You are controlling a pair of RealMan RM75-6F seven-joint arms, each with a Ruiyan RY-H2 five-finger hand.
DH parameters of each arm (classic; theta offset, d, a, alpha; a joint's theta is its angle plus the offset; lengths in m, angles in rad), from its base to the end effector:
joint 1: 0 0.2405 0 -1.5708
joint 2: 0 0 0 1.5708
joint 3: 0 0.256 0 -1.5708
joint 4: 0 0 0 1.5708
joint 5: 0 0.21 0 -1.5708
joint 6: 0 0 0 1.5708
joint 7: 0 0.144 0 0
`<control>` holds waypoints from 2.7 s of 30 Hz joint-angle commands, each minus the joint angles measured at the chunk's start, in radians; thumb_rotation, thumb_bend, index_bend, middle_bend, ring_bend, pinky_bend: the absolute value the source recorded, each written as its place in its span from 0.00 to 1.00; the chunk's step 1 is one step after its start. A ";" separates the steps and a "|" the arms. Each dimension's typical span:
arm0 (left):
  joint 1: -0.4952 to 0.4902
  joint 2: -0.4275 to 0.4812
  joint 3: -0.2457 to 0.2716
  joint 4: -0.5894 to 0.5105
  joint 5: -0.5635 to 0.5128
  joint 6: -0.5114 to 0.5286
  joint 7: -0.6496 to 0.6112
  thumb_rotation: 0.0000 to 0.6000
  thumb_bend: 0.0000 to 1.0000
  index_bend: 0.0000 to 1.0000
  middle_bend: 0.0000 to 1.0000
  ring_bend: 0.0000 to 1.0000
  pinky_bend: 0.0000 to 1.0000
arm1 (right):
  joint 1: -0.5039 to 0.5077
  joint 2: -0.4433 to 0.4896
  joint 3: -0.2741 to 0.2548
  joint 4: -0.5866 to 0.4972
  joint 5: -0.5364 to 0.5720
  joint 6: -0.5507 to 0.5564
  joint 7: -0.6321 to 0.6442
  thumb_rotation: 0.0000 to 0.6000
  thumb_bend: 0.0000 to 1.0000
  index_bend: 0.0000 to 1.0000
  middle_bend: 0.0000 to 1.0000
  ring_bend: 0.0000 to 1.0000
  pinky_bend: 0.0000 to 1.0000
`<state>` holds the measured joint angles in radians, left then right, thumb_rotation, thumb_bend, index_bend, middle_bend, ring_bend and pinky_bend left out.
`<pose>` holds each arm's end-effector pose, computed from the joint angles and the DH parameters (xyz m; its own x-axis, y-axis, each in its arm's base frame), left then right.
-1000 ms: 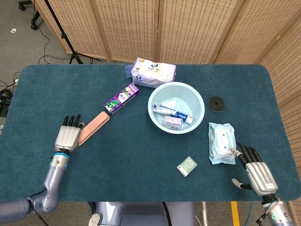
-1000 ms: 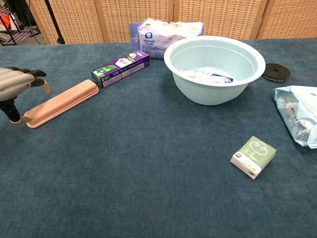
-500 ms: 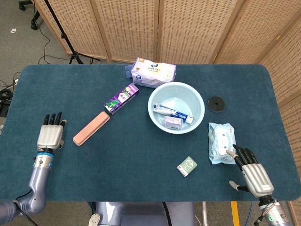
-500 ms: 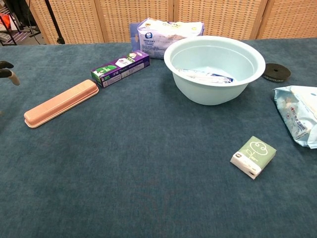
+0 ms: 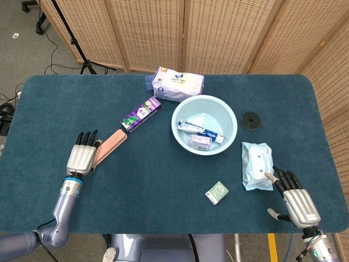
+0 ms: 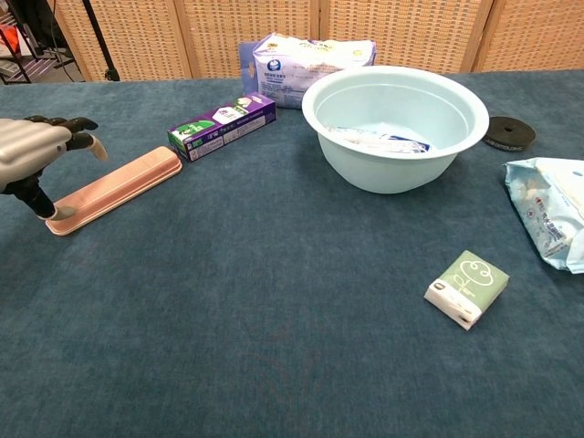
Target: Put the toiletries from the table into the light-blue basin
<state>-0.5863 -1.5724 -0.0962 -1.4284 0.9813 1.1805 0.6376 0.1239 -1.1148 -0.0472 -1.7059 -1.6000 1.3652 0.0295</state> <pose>-0.2309 0.3147 0.0001 0.6403 0.1943 0.7432 0.7676 -0.1252 -0.6286 -0.2859 -0.1662 0.1190 0.3103 -0.2135 0.9263 -0.9486 -0.1337 0.2870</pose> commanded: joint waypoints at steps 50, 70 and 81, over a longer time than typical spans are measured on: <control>-0.091 -0.010 -0.198 -0.082 -0.379 0.096 0.361 1.00 0.24 0.25 0.00 0.00 0.05 | -0.001 0.004 -0.011 -0.010 -0.022 0.004 0.012 1.00 0.21 0.12 0.00 0.00 0.00; -0.172 -0.169 -0.206 0.101 -0.497 0.101 0.414 1.00 0.24 0.25 0.00 0.06 0.12 | 0.001 0.024 -0.014 -0.010 -0.036 0.012 0.072 1.00 0.21 0.12 0.00 0.00 0.00; -0.191 -0.241 -0.205 0.229 -0.498 0.061 0.390 1.00 0.25 0.29 0.03 0.12 0.18 | 0.001 0.025 -0.013 -0.007 -0.032 0.011 0.076 1.00 0.21 0.12 0.00 0.00 0.00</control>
<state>-0.7736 -1.8000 -0.2999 -1.2173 0.4769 1.2493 1.0406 0.1247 -1.0901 -0.0601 -1.7133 -1.6317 1.3760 0.1055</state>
